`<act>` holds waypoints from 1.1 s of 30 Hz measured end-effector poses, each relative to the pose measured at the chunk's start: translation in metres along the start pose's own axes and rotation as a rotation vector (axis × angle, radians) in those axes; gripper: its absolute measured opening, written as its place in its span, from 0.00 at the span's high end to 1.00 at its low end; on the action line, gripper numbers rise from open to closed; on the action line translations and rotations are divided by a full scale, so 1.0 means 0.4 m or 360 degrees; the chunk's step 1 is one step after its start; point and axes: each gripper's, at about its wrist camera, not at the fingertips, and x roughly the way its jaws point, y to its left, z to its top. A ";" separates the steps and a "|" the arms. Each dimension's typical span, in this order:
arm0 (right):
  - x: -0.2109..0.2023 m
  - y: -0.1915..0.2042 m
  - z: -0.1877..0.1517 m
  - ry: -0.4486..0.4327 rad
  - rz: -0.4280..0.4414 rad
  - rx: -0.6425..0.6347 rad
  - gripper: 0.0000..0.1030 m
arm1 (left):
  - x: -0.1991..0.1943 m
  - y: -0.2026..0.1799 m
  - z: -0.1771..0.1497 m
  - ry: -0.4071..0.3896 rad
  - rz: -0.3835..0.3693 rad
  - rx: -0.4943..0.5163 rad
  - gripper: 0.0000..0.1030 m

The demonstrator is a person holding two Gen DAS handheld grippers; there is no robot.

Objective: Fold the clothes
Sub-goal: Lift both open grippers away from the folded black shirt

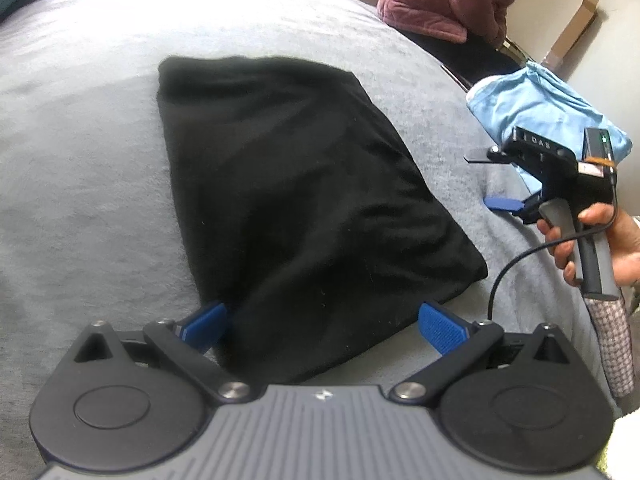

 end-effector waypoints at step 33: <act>-0.014 0.172 0.001 -0.0119 -0.0016 -0.0563 0.07 | -0.046 -0.024 0.084 -0.0309 0.0381 0.0263 0.12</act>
